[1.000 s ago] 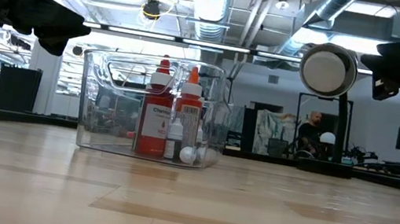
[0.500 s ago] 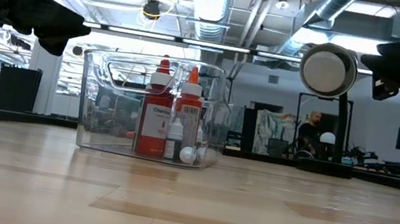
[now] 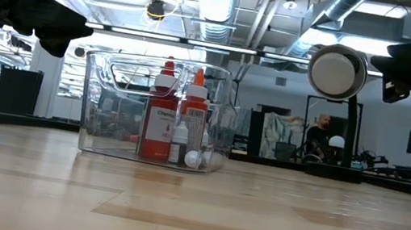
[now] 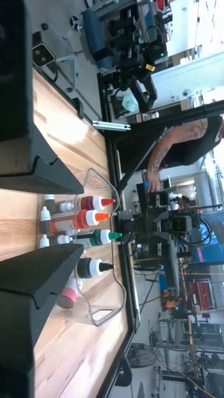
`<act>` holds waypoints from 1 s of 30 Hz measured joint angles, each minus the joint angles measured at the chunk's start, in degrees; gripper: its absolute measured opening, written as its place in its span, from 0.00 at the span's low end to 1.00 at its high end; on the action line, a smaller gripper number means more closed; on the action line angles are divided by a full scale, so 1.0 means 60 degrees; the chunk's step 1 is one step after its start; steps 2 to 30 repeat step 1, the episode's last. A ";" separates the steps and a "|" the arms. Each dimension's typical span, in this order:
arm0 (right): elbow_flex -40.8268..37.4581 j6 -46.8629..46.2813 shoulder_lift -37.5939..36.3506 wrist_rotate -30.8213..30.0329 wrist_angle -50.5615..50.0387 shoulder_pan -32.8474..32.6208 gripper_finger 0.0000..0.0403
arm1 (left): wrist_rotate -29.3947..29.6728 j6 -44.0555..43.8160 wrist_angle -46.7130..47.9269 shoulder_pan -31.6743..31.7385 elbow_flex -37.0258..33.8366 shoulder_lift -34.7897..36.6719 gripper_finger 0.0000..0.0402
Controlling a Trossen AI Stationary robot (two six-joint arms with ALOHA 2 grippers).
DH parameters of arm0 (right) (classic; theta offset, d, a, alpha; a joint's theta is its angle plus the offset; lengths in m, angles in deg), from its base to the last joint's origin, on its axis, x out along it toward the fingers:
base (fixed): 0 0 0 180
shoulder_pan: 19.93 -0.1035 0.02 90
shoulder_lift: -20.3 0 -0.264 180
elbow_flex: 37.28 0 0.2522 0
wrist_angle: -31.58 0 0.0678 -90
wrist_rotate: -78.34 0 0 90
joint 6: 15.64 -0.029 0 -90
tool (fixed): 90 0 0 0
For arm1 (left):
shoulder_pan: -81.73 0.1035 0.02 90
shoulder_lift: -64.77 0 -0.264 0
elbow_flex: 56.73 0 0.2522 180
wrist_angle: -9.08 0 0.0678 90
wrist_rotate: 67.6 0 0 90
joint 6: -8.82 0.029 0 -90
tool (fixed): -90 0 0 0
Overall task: Pick & Place food coloring
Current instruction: Return to Home Position
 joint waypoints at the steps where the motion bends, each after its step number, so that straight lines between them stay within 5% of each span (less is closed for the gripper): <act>1: 0.0000 -0.0003 0.0003 0.0000 0.0003 -0.0003 0.32 | 0.0000 0.0002 0.0000 -0.0002 -0.0003 0.0003 0.29; 30: 0.0000 -0.0003 0.0003 0.0000 0.0003 -0.0003 0.32 | 0.0000 0.0002 0.0000 -0.0002 -0.0003 0.0003 0.29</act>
